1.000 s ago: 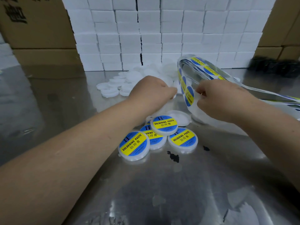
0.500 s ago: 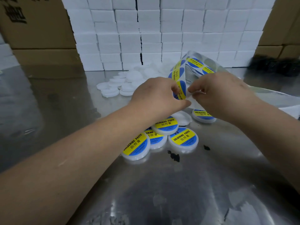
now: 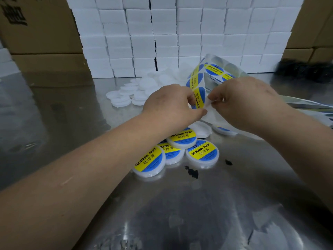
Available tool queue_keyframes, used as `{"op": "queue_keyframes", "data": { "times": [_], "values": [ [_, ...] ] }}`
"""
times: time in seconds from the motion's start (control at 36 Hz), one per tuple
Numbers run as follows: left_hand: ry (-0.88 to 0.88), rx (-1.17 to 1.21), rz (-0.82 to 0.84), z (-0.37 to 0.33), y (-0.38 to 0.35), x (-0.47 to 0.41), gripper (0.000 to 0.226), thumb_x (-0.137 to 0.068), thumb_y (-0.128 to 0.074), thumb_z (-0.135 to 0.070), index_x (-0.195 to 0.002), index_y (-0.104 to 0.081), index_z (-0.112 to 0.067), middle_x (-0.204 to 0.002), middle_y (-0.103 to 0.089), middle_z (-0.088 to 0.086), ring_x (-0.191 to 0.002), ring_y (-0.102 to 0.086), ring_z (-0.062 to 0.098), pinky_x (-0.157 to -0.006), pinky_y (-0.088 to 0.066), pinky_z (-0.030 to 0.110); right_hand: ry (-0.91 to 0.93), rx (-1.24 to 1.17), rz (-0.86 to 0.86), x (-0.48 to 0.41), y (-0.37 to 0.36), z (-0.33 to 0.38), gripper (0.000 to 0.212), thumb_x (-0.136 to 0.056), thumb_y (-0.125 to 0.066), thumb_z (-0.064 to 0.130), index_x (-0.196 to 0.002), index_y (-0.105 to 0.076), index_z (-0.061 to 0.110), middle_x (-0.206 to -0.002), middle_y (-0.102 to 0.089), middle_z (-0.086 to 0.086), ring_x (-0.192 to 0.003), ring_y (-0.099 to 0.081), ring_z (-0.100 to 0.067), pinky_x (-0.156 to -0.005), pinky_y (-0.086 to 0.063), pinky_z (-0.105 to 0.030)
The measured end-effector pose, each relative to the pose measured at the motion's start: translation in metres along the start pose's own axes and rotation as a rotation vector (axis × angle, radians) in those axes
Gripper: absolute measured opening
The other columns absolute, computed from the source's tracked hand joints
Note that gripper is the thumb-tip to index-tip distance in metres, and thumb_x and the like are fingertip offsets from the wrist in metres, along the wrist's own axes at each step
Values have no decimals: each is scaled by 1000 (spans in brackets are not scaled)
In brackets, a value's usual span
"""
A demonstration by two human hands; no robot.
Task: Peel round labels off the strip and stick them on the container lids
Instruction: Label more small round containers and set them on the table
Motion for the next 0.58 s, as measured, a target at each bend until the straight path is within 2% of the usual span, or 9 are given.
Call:
{"op": "queue_keyframes", "data": {
  "times": [0.08,0.17,0.31,0.39,0.44,0.53,0.58],
  "values": [
    [-3,23,-30,2,1,0,26,-79,-58,-51,-97,-62,-34,-87,-47,-13,-82,-42,9,-65,-29,25,-2,33,-4,-1,0,-2,33,-93,-44,18,-115,-60,36,-109,-63,0,-89,-50,-21,-69,-27,-25],
    [-6,60,-36,1,3,0,26,-78,-57,-52,-98,-64,-37,-81,-47,-14,-82,-43,8,-58,-31,24,17,19,25,-1,-2,-3,33,-93,-43,17,-115,-60,34,-111,-63,-2,-99,-53,-25,-71,-27,-26],
    [6,26,-4,-1,1,0,44,-73,-59,-61,-111,-61,-39,-111,-58,-11,-104,-51,12,-72,-29,25,68,-34,42,0,-4,1,40,-92,-41,14,-117,-58,39,-109,-61,0,-99,-53,-25,-70,-30,-28],
    [11,10,-1,-1,1,0,39,-74,-58,-60,-107,-62,-38,-100,-55,-12,-99,-50,10,-69,-28,25,92,-37,58,0,-5,2,43,-91,-41,11,-116,-58,42,-99,-59,4,-86,-47,-21,-65,-26,-27],
    [2,1,-5,-1,1,0,34,-77,-57,-57,-104,-63,-38,-92,-50,-13,-96,-49,10,-66,-27,25,104,-46,56,1,-5,4,43,-91,-40,11,-114,-59,42,-99,-60,3,-88,-49,-22,-66,-28,-28],
    [1,10,-9,-1,1,1,32,-79,-57,-54,-106,-63,-37,-98,-55,-10,-98,-51,12,-63,-27,24,109,-62,31,2,-5,5,41,-92,-39,13,-113,-62,39,-102,-62,-2,-93,-52,-26,-66,-28,-29],
    [0,19,-3,-2,1,1,30,-80,-55,-52,-105,-64,-37,-92,-51,-11,-97,-51,12,-61,-27,24,109,-69,20,1,-4,5,40,-91,-40,13,-111,-63,38,-98,-62,-3,-91,-52,-25,-66,-28,-28]
  ]
}}
Point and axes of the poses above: each hand's wrist, its own x-axis away from the middle knuckle, its own y-axis out of the back of the hand, z = x × y, the point moved 4 cm from there along -x, towards the middle knuckle
